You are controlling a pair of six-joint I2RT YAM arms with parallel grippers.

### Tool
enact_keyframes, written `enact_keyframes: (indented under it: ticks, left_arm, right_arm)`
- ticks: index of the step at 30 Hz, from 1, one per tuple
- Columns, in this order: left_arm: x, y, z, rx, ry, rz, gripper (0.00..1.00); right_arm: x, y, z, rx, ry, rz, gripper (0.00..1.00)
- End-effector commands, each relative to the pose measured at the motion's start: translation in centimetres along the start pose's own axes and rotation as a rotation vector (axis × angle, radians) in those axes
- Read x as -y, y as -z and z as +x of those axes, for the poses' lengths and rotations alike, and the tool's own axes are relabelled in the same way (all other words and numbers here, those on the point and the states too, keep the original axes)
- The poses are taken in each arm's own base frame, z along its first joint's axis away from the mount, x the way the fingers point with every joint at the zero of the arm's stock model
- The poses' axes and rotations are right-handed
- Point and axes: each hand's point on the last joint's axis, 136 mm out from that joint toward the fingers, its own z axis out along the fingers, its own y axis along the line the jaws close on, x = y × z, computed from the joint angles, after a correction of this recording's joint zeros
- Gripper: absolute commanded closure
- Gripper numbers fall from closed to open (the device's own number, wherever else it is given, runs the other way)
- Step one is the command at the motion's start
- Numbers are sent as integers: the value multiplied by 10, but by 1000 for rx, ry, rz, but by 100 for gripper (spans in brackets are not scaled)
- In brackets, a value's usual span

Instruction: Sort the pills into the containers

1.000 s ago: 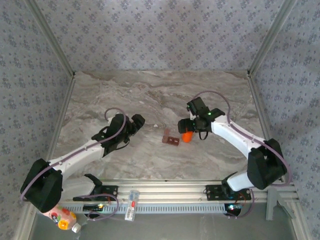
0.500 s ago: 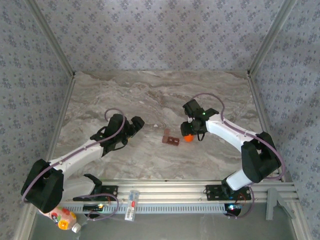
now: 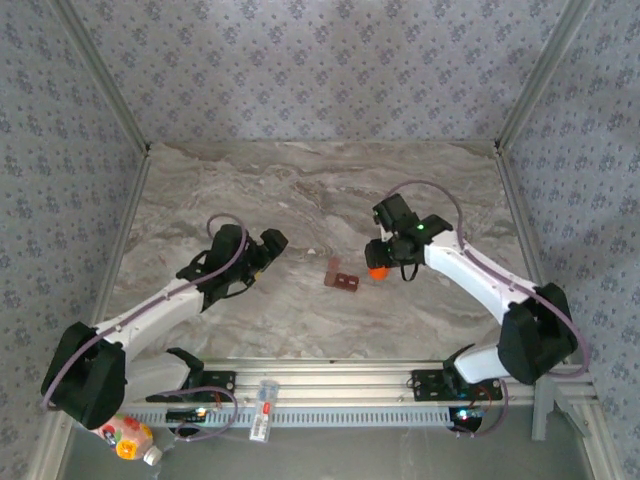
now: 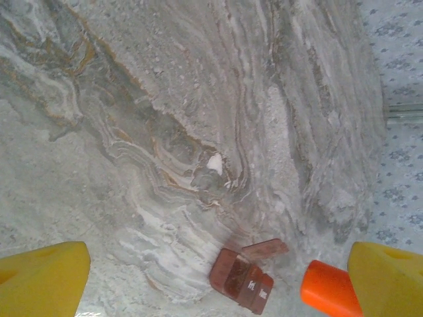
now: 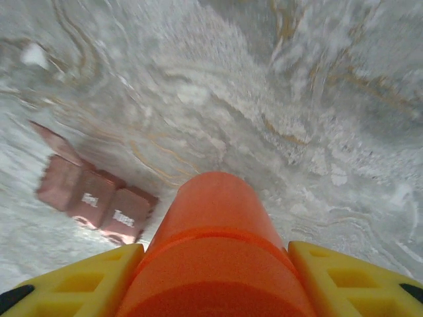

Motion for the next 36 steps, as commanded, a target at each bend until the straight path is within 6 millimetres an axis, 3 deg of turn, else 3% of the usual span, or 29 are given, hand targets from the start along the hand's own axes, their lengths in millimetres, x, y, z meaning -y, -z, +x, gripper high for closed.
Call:
enact_keyframes:
  ticks: [1,7,9,12,14,17,23,27,32,36]
  left_arm:
    - [29,11,-16,28,41,67,0]
    - [58,0,-28,-61,306,191,0]
    - [84,-3,-32,-98,305,289,0]
    - [118,-1,-36,-159,56,269,0]
    - [120,4,-41,-158,-158,175,0]
    - [107,9,-55,-112,-420,42,0]
    - [78,9,-62,-51,-852,-62,0]
    - [79,11,-57,34,-1045,20,3]
    - [108,22,-41,195,-1199,247,4]
    - [130,23,-19,228,-1313,388,7]
  right_arm:
    - [-9,41,-29,106,-41,-42,74]
    - [-41,86,-75,247,-60,-155,74]
    - [-51,95,-89,278,-54,-187,74]
    - [-67,104,-106,272,-44,-240,74]
    - [-72,104,-119,262,-19,-246,74]
    - [-73,101,-137,248,3,-247,73]
    - [-77,101,-169,233,9,-341,73]
    - [-82,98,-180,193,7,-434,74]
    - [-95,93,-179,138,36,-512,76]
    - [-106,93,-168,108,76,-541,77]
